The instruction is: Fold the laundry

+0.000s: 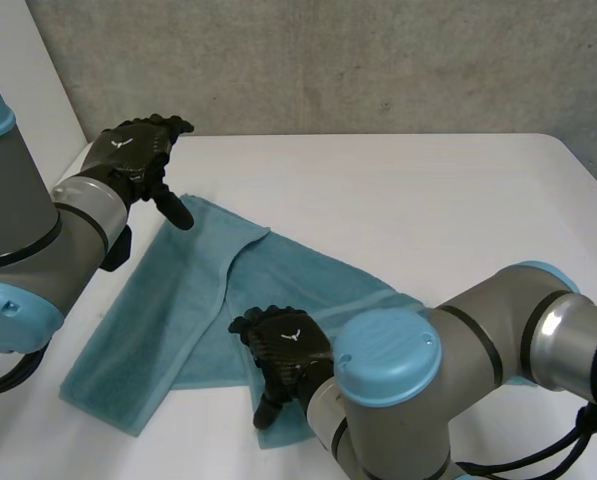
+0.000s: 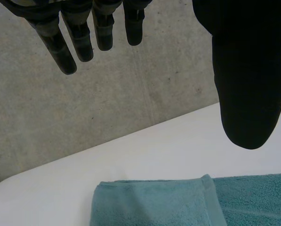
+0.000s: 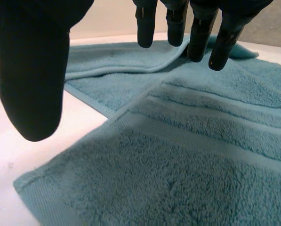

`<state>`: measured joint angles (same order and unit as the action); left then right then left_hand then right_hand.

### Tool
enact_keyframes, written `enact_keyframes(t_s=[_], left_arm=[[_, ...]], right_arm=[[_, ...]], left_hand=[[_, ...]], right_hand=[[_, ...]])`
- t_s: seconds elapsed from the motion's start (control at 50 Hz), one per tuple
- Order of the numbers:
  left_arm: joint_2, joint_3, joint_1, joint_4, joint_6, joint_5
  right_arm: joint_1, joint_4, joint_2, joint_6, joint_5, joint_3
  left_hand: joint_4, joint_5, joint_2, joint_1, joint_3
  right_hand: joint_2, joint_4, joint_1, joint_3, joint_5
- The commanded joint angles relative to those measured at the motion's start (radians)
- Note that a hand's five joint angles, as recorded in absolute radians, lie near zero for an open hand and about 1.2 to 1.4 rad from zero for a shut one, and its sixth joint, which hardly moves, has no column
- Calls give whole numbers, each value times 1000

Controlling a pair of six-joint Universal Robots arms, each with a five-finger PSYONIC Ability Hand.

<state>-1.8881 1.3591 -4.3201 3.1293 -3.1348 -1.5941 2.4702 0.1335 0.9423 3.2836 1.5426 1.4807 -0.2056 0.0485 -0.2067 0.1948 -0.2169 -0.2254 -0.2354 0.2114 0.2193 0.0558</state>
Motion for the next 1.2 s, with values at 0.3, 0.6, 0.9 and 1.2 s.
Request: enact_keyframes(t_s=[0.3,0.6,0.9,1.2], left_arm=[[-3,3,0,3,-1,0],[1,6,2,3,-1,0],[3,6,2,3,-1,0],[9,8,8,3,1,-1]], right_arm=[[38,44,-54,-10,62,-5],[50,54,-93,-28,88,-20],[49,64,-111,-179,191,-40],[36,60,-83,-182,202,-48]], left_hand=[[31,-48,32,-20,42],[31,-48,32,-20,42],[31,-48,32,-20,42],[31,-48,32,-20,42]], right_hand=[[51,61,-37,-45,-56],[51,61,-37,-45,-56],[51,61,-37,-45,-56],[51,61,-37,-45,-56]])
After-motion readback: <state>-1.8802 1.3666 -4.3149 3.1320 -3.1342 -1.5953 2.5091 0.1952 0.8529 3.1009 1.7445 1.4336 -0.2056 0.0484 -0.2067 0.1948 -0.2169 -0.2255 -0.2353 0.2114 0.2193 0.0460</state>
